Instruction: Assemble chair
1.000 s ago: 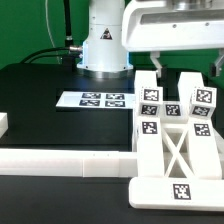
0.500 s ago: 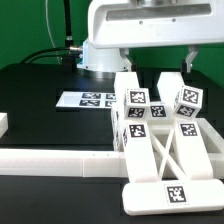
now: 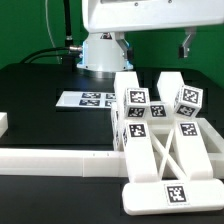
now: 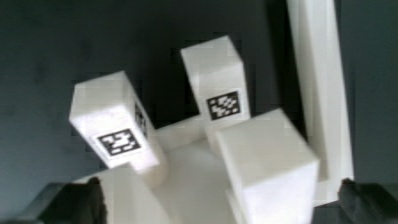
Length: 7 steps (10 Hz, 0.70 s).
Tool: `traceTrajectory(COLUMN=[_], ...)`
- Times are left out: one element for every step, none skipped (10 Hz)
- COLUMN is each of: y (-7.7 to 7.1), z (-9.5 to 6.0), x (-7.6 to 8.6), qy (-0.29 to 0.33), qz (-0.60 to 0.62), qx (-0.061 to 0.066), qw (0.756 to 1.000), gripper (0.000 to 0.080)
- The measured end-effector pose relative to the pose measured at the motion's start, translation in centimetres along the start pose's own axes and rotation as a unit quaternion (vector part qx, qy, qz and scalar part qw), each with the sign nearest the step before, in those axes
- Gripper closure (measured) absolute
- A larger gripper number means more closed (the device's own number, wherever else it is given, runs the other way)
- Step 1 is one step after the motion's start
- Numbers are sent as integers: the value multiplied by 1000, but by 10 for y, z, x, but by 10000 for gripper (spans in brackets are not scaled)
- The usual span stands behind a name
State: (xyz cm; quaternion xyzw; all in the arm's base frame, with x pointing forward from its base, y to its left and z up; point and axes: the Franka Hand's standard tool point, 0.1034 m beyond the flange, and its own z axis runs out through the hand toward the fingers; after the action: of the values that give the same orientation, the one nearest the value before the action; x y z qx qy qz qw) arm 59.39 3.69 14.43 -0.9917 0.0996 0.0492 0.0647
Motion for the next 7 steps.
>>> traceTrajectory(y=[1,1,3,3,3,3,5], z=[6,12,17,23,25,27,31], x=[6,8,7,6,6,6,4], qy=[-1,-4,-5,-1,-1,4,8], qz=[1,0,0,-1,-1,0,1], qx=[-1,-3,-4,-4,-5,-5,-5], qw=[1000,1000,1000,1000,1000,1000,1000], gripper=[150,150,150,150,150,150,150])
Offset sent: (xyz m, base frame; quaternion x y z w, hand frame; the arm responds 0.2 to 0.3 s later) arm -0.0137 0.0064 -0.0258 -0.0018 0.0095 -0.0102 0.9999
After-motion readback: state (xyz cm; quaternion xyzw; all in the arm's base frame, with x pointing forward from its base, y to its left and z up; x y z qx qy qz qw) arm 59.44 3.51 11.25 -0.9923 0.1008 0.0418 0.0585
